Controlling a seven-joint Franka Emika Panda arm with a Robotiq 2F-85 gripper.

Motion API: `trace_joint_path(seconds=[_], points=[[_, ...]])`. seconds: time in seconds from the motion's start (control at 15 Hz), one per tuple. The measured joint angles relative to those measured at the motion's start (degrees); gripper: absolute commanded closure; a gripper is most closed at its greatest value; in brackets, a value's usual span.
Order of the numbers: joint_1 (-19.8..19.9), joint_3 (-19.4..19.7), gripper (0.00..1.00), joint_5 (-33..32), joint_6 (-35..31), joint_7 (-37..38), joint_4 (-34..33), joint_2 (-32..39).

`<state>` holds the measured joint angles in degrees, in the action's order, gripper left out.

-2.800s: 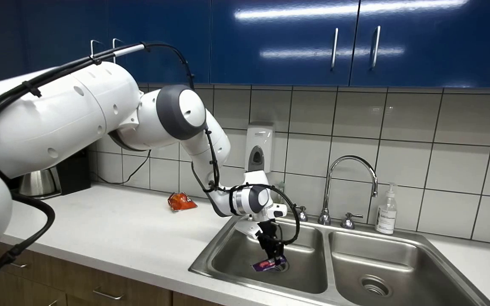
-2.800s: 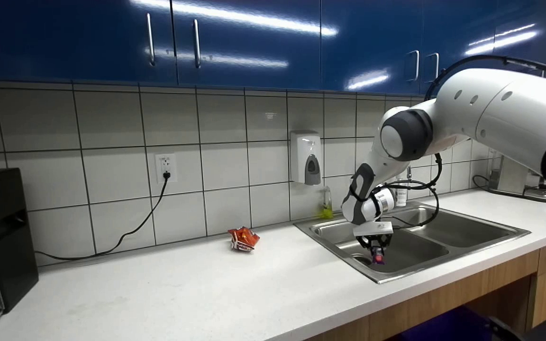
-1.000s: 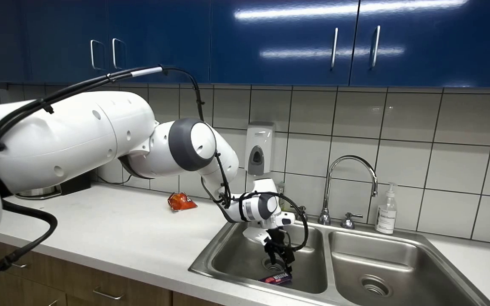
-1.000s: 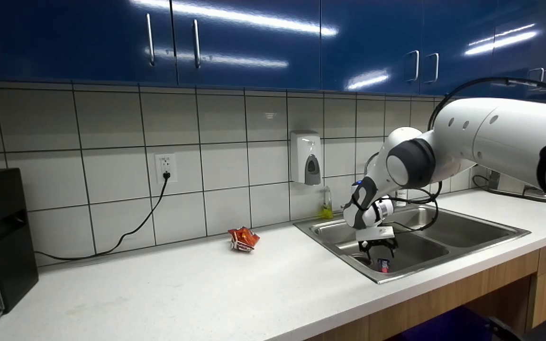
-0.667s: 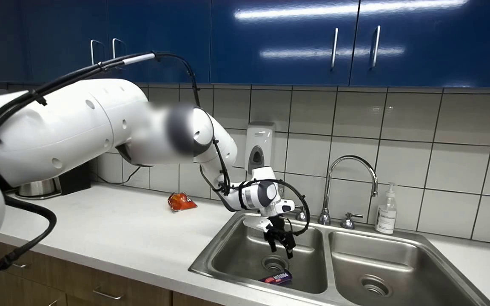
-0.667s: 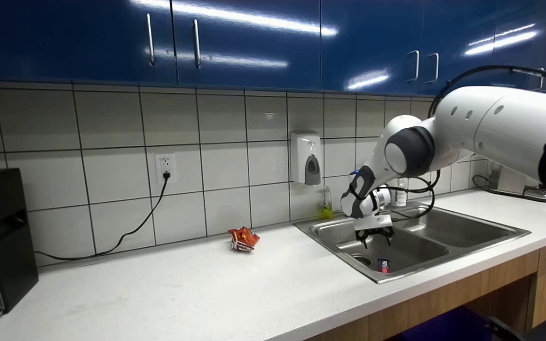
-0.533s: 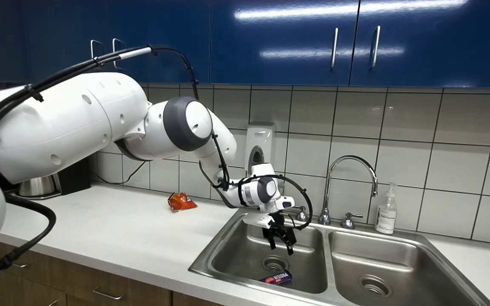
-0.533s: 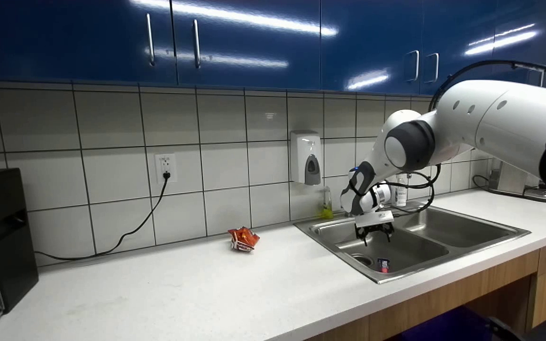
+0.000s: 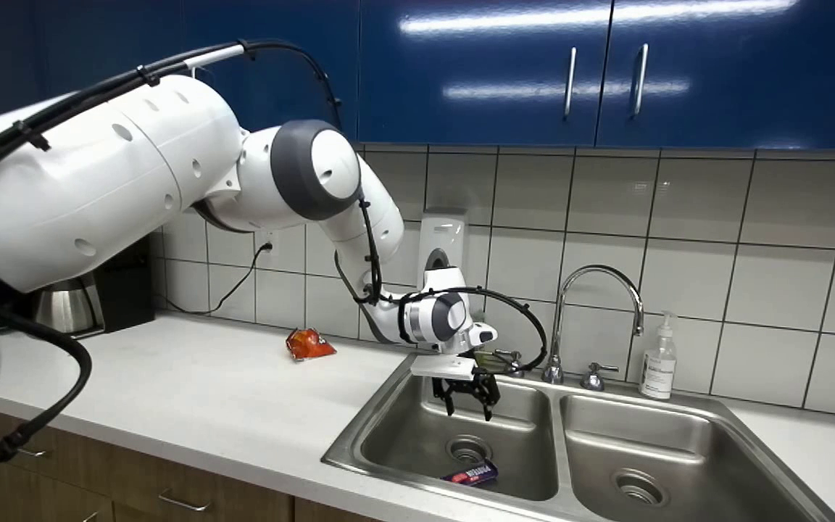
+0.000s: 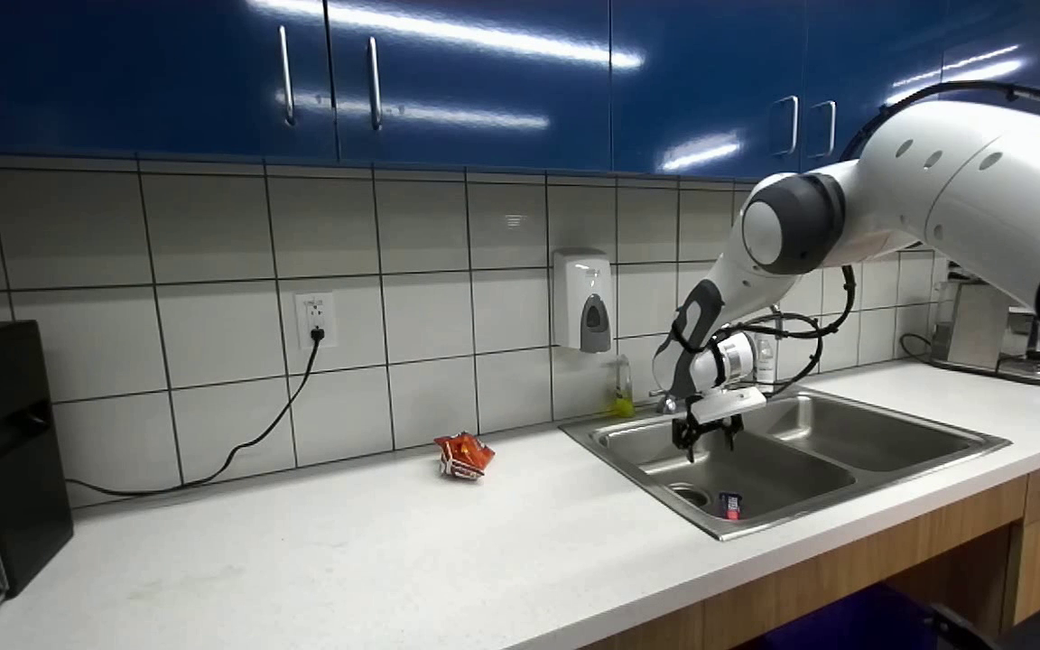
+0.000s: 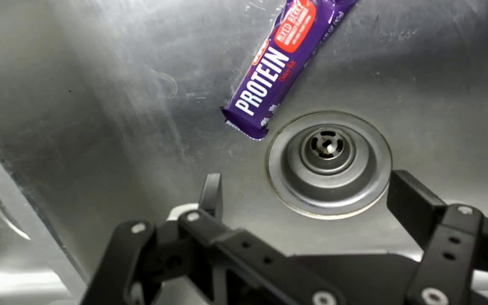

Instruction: Pick up the object from the counter and put it in the sink

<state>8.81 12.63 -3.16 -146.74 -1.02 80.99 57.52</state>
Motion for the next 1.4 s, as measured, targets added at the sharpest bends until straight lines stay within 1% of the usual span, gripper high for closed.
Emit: trace_joint_path(seconds=[0.13, 0.33, 0.67, 1.0, 1.4], points=[[0.50, -0.80, 0.00, -0.09, -0.22, -2.79, 3.17, -2.37], [0.50, -0.79, 0.00, -1.51, -0.22, -4.15, 7.91, -5.98], [0.16, -0.13, 0.00, -5.26, 0.00, -4.32, 15.58, -12.15], [-0.29, 0.09, 0.00, -7.62, 0.15, -4.32, 23.17, -18.44], [-2.34, 0.85, 0.00, -10.45, 0.15, -3.83, 32.61, -27.14]])
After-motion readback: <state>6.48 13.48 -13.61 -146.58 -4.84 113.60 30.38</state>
